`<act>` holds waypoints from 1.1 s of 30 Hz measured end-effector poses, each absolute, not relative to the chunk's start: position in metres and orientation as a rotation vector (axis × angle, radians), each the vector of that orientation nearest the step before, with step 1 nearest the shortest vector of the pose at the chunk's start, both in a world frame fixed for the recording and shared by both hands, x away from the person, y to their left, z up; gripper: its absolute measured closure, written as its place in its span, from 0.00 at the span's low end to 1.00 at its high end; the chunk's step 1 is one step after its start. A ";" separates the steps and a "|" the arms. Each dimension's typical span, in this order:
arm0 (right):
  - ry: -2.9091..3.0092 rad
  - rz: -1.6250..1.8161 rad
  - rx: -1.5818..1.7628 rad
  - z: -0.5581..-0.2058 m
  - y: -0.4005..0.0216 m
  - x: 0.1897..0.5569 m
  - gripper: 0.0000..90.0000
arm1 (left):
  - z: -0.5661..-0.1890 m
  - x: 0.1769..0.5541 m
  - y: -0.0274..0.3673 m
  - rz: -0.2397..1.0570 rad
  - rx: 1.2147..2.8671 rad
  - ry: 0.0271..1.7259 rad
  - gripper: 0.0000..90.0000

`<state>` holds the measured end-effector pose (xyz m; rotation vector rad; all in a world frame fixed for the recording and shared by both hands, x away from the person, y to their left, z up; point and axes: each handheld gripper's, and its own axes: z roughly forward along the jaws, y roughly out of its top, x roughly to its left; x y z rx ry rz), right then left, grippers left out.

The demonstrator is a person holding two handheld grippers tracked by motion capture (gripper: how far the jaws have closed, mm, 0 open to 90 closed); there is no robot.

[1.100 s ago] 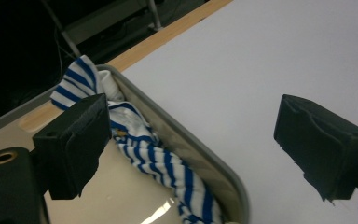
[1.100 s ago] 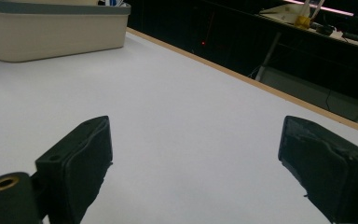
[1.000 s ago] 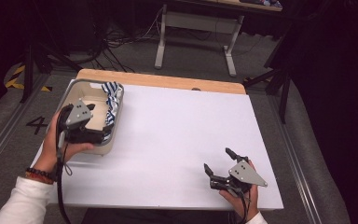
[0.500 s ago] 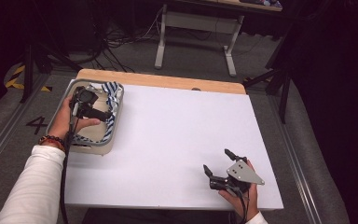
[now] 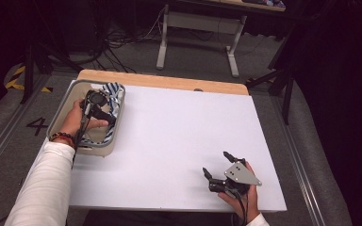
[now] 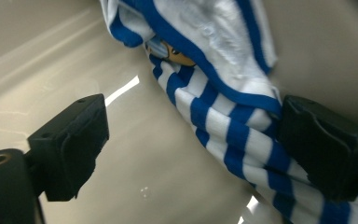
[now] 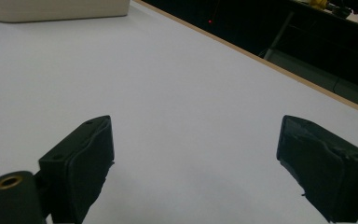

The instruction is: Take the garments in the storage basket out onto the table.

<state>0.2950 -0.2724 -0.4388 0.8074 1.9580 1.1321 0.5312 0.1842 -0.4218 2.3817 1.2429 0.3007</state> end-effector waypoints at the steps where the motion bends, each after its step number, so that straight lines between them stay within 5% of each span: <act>1: 1.960 1.130 0.810 -0.439 -0.272 0.295 0.12 | -0.424 0.533 0.185 0.272 2.377 1.266 0.10; 9: 1.978 1.104 0.799 -0.442 -0.269 0.296 0.13 | -0.431 0.539 0.185 0.149 2.370 1.332 0.17; 10: 1.992 1.098 0.793 -0.444 -0.268 0.297 0.14 | -0.430 0.538 0.183 0.147 2.377 1.306 0.32; 11: 1.992 1.098 0.793 -0.444 -0.268 0.297 0.14 | -0.429 0.537 0.182 0.126 2.381 1.282 0.32; 13: 2.004 1.091 0.790 -0.445 -0.267 0.297 0.14 | -0.427 0.536 0.180 0.106 2.392 1.265 0.48; 21: 2.044 1.073 0.768 -0.447 -0.263 0.297 0.14 | -0.427 0.536 0.177 0.047 2.368 1.262 0.70; 26: 2.050 1.069 0.767 -0.448 -0.263 0.297 0.14 | -0.426 0.535 0.180 0.040 2.351 1.259 0.77; 33: 2.037 1.073 0.774 -0.446 -0.266 0.297 0.15 | -0.415 0.529 0.182 0.197 2.328 1.237 0.82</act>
